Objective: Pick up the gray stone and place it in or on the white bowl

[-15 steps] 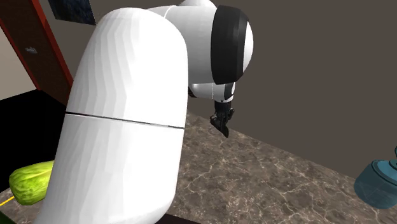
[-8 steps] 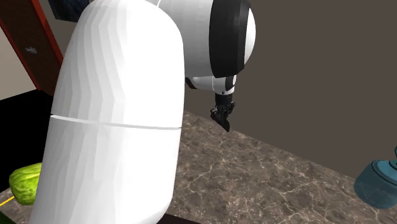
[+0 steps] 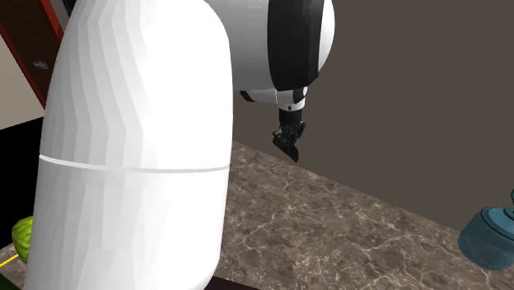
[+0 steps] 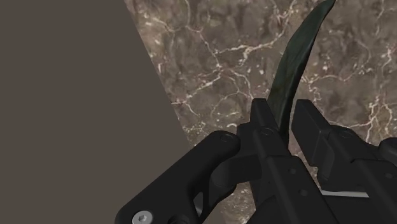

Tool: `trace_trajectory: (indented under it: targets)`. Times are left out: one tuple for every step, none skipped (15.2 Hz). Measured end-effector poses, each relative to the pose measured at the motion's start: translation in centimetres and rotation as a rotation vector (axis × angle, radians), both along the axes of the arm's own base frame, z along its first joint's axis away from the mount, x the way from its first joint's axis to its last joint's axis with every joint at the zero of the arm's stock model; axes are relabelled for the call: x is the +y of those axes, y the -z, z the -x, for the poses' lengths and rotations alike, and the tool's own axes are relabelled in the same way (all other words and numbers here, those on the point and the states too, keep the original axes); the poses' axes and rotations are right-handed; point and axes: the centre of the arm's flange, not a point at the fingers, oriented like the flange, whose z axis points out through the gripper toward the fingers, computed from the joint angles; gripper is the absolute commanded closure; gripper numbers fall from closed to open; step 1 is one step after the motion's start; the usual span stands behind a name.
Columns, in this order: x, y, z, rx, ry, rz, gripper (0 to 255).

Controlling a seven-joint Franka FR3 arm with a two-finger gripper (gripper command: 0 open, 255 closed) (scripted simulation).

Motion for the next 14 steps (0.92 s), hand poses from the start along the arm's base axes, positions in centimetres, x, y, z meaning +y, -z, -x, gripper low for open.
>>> trace_trajectory:
  targets:
    - [0.0, -0.5, 0.1, 0.000, 0.000, 0.000, 255]
    - [0.0, -1.0, 0.1, 0.000, 0.000, 0.000, 255]
    - [-0.1, -1.6, 0.1, 0.000, 0.000, 0.000, 255]
    - [-0.1, -2.2, 0.1, 0.000, 0.000, 0.000, 255]
    - [0.0, -2.7, 0.0, 0.000, 0.000, 0.000, 255]
    - [0.0, -3.2, 0.0, 0.000, 0.000, 0.000, 255]
    - [0.0, -3.7, 0.1, 0.000, 0.000, 0.000, 255]
    - [0.4, -4.0, 0.0, 0.000, 0.000, 0.000, 255]
    - [1.4, -4.1, -0.1, 0.000, 0.000, 0.000, 255]
    - [2.7, -4.1, -0.1, 0.000, 0.000, 0.000, 255]
    - [3.9, -4.3, -0.2, 0.000, -0.001, 0.000, 255]
    - [5.2, -4.2, -0.3, 0.000, -0.001, 0.000, 255]
    - [6.6, -4.4, -0.4, 0.001, -0.001, 0.000, 255]
    - [7.8, -4.2, -0.3, 0.000, -0.001, 0.000, 255]
